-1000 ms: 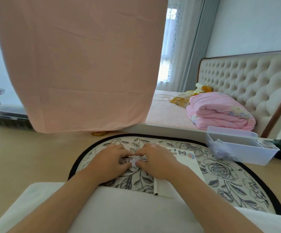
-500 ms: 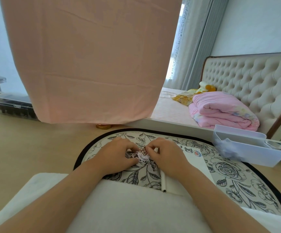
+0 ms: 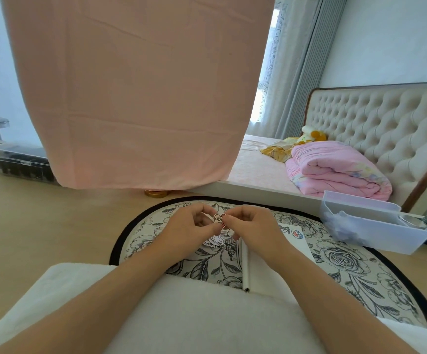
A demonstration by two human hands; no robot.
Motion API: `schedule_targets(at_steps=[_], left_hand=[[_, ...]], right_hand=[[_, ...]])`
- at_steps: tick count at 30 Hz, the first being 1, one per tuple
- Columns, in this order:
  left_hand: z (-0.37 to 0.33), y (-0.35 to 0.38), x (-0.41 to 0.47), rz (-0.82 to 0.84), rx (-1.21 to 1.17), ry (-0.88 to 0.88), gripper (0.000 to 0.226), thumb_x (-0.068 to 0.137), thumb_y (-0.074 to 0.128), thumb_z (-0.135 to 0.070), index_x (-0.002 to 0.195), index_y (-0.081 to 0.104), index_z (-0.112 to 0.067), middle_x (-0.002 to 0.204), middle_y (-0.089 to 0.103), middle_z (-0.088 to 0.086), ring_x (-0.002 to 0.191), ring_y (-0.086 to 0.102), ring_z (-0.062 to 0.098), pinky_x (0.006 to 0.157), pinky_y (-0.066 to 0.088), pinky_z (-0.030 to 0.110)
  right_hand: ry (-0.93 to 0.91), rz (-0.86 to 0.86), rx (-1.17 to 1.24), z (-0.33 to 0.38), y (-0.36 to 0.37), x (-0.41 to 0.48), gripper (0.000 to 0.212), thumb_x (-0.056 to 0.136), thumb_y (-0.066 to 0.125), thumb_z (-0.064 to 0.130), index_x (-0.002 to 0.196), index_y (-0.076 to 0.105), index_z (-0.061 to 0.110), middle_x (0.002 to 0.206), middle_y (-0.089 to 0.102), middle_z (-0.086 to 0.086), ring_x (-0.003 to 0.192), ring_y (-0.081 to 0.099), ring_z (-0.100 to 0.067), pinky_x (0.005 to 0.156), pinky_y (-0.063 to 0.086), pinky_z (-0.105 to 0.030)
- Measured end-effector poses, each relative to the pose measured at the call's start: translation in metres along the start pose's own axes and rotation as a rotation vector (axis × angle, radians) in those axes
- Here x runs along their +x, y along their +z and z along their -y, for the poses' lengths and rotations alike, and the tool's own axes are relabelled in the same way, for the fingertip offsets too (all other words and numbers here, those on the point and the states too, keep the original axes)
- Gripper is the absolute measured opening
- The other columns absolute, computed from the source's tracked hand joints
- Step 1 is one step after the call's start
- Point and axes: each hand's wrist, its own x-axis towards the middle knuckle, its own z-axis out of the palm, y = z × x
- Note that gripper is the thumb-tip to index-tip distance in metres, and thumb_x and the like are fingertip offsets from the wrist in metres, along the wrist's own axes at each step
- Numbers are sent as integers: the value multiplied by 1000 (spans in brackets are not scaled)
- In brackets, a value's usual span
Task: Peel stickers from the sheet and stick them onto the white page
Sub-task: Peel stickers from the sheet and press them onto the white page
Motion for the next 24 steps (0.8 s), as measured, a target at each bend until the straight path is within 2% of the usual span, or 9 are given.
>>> schedule_targets(at_steps=[1,3,5,7,12,16,21,24], left_hand=[[-1,0,0,5,6,2,16,86,77,-19,98,66,-21,80,75,7,70,65,15,69,54,33],[-1,1,-1,8,27,8,15,86,76,-19,96,66,-22,79,75,5,70,64,15,69,54,34],[-2,2,-2,8,50,17,10,88,74,-21,94,67,-22,77,75,0,69,64,13,71,56,36],[-3,3,-3,-10,65,30,3,90,71,-23,91,69,-21,77,75,-3,67,63,11,70,56,36],[-9,6,-5,-42,123,43,7,89,71,-19,82,71,-22,72,73,-6,58,57,-1,60,49,18],[-19,15,-7,-28,139,58,6,88,71,-23,82,73,-24,77,73,-1,59,54,4,57,46,19],[-35,37,2,-16,221,115,10,87,71,-27,77,73,-29,64,67,-11,53,50,1,53,42,16],[-44,56,14,-7,266,136,10,87,70,-29,77,72,-31,68,69,-15,54,51,-2,54,42,15]], right_hand=[[2,-4,22,1,-1,-1,4,88,73,16,87,78,16,81,75,-9,62,61,-13,65,55,-24],[-9,-9,27,1,-2,-1,3,87,75,14,88,78,15,80,75,-10,62,61,-14,65,55,-27],[-28,-2,-6,-1,-3,0,4,86,75,13,86,78,16,77,76,-6,61,63,-8,67,55,-29],[-62,10,-47,-2,-4,0,6,85,75,13,84,79,17,74,76,1,61,64,-2,66,53,-24],[-165,-25,-262,-2,-8,-1,8,78,70,28,75,77,32,72,74,16,67,66,-1,73,57,-29],[-249,-68,-428,-1,-24,-7,7,77,68,36,75,75,35,71,70,24,59,59,2,63,52,-24],[-312,-153,-597,-6,-55,-13,7,79,69,40,73,73,39,68,65,29,67,58,9,56,37,-12],[-322,-224,-572,-16,-73,-12,8,78,68,40,71,73,38,66,65,27,67,59,6,56,41,-15]])
